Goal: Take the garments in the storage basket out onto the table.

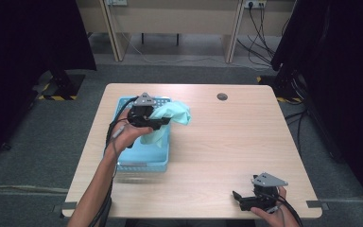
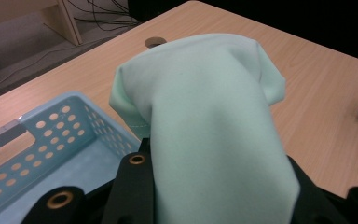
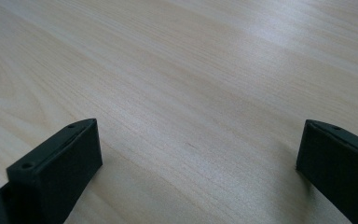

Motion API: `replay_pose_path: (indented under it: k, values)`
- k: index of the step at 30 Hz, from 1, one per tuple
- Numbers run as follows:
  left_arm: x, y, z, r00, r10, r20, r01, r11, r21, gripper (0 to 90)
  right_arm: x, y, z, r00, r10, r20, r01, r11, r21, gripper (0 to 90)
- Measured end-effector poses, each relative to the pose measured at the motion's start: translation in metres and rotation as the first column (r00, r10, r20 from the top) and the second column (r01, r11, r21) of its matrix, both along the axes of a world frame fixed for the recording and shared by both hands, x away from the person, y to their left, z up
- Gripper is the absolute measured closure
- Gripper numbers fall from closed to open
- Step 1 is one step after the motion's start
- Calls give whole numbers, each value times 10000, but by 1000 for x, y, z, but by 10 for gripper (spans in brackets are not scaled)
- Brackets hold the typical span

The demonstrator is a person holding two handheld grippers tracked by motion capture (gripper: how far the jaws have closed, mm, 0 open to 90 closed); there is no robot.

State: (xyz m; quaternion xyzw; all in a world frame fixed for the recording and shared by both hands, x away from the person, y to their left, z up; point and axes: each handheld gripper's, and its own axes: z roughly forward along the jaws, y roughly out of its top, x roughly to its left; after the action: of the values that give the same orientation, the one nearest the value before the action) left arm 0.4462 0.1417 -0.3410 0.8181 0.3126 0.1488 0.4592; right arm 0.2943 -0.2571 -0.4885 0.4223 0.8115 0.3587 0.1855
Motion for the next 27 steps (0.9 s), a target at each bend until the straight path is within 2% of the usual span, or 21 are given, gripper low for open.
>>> replay_pose_path:
  k: [11,27]
  values:
    - [0,-21,8,9989,-466,-45,466,9989,-15,684,0,0,0,10000,2,3,-2,10000,-3,2]
    - [2,-67,9,9904,-1368,-173,1372,9903,204,684,0,0,0,10000,5,9,-5,10000,-7,2]
